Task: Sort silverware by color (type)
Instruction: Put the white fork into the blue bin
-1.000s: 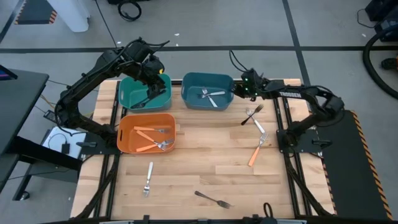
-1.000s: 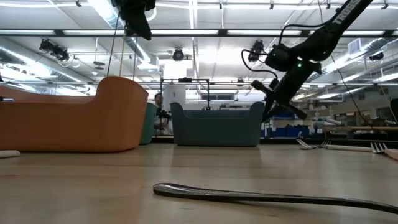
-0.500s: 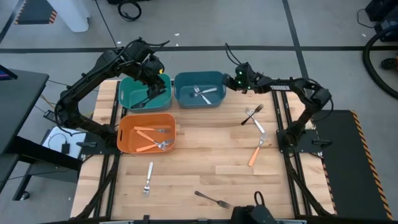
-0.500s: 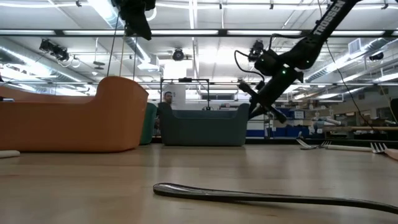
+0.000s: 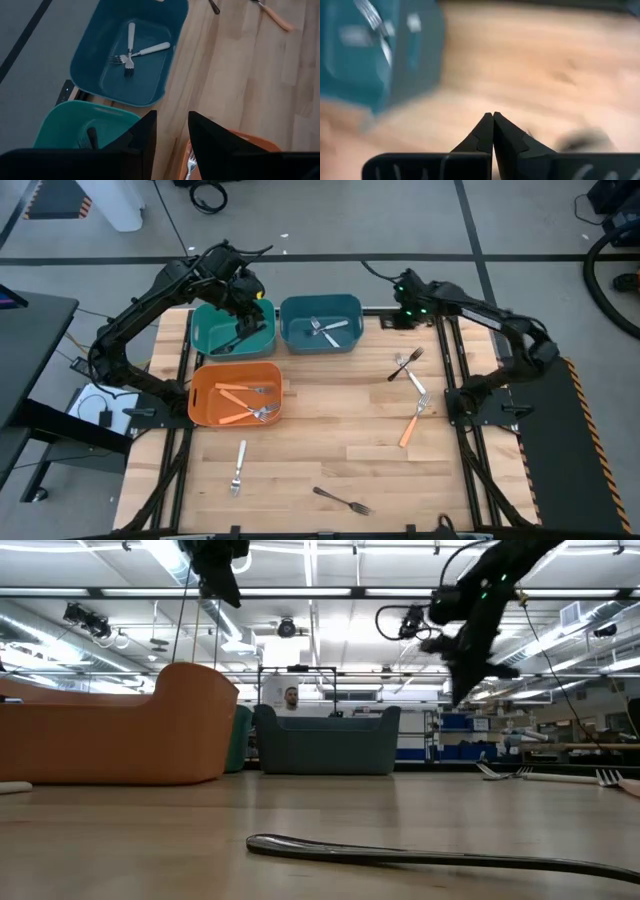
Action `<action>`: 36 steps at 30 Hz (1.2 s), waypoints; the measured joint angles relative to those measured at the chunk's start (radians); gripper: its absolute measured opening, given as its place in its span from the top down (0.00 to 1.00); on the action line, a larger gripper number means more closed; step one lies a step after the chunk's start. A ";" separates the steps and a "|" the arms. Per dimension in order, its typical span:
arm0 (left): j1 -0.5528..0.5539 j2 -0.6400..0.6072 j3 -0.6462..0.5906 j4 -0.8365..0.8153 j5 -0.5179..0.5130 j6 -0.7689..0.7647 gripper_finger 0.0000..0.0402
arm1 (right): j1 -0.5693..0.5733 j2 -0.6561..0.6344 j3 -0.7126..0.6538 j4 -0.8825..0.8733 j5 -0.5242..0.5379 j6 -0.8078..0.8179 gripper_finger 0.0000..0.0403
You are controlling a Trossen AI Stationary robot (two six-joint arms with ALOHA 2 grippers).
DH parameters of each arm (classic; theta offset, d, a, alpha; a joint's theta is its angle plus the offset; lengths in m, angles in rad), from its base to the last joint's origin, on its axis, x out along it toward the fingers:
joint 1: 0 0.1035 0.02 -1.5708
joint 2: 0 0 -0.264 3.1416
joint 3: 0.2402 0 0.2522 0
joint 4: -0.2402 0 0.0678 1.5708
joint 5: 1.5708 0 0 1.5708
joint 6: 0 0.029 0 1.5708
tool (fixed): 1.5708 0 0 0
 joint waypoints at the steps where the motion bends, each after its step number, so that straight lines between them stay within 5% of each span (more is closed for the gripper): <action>1: 0.000 0.000 0.000 0.001 0.000 0.002 0.70 | 0.006 -0.032 0.000 -0.064 0.000 -0.013 0.97; 6: 0.000 0.000 0.000 0.012 0.000 0.005 0.70 | 0.057 -0.144 -0.019 -0.340 0.000 -0.035 0.96; 10: 0.000 0.000 0.000 0.014 -0.001 0.026 0.70 | 0.121 -0.191 -0.095 -0.392 -0.001 -0.045 0.96; 29: 0.000 0.000 0.000 0.052 -0.001 0.016 0.70 | 0.261 -0.135 -0.380 -0.198 -0.012 -0.037 0.77; 36: 0.000 0.000 0.000 0.061 -0.001 -0.006 0.70 | 0.263 -0.054 -0.412 -0.132 0.063 -0.047 0.68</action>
